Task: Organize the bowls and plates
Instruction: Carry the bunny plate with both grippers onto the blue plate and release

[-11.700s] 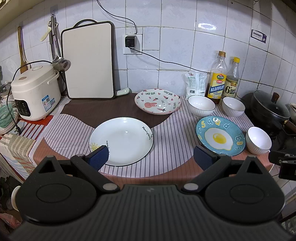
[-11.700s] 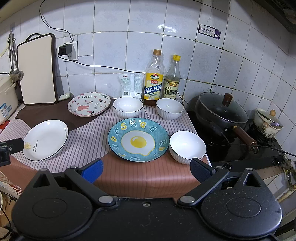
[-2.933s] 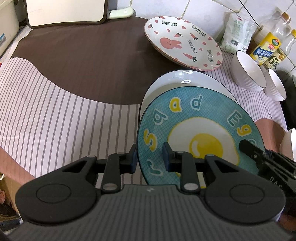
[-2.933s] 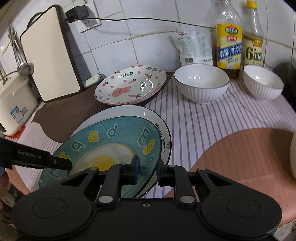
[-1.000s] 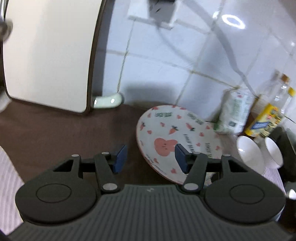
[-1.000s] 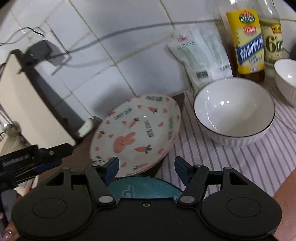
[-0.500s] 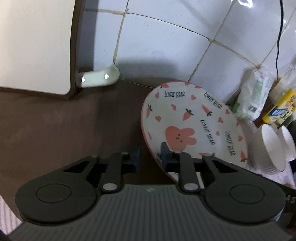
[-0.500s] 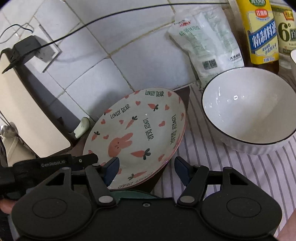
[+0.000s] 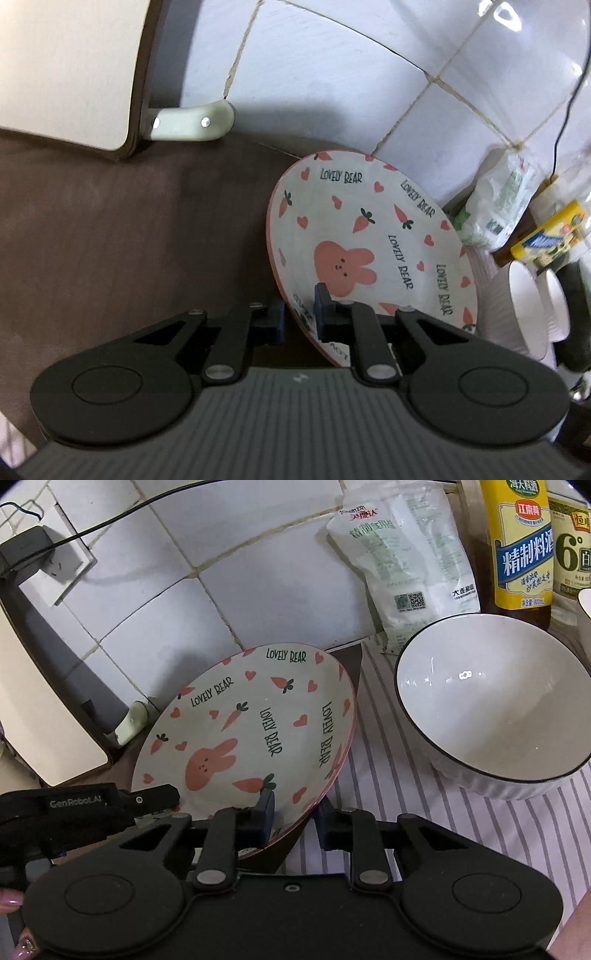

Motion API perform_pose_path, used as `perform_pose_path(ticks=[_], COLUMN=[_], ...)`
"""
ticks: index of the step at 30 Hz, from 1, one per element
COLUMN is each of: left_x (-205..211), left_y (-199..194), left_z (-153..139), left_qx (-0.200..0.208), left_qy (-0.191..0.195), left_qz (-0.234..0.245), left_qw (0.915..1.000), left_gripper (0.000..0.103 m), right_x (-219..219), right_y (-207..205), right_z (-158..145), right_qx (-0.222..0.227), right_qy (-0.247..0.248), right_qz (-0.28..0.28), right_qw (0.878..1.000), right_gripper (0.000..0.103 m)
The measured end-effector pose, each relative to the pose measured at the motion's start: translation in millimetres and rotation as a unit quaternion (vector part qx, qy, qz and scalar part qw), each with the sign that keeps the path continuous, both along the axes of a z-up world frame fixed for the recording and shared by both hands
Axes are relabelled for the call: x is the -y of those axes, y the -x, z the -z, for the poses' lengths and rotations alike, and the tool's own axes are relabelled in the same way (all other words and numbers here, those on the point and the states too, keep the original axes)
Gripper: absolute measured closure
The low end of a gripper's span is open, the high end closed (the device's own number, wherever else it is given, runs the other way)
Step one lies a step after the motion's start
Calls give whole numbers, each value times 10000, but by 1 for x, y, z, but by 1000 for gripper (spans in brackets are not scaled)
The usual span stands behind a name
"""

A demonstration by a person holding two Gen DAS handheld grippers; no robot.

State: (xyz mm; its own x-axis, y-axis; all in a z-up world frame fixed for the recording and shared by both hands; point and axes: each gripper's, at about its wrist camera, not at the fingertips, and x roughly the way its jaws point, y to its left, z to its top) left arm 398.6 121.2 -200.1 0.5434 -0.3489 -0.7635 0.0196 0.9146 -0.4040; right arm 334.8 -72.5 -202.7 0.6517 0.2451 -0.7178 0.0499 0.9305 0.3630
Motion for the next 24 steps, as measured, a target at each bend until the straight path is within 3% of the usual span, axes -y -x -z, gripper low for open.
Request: perform_pose_path(ticks=[7, 14, 24], left_x=[10, 2, -8], left_y=[21, 49, 110], left_z=[-20, -50, -117], left_qx=[220, 451, 858], left_qy=[-435, -487, -429], left_qz=[116, -35, -124], left_qw=[9987, 9978, 9953], left_gripper=[88, 88, 88], right_x=[5, 0, 0], right_y=[7, 30, 84], right_z=[-11, -36, -101], right_qx=[117, 359, 833], right_qy=[-49, -138, -299], right_qz=[-132, -270, -415], right_qw=[9998, 9989, 9952], right_gripper=[76, 76, 76])
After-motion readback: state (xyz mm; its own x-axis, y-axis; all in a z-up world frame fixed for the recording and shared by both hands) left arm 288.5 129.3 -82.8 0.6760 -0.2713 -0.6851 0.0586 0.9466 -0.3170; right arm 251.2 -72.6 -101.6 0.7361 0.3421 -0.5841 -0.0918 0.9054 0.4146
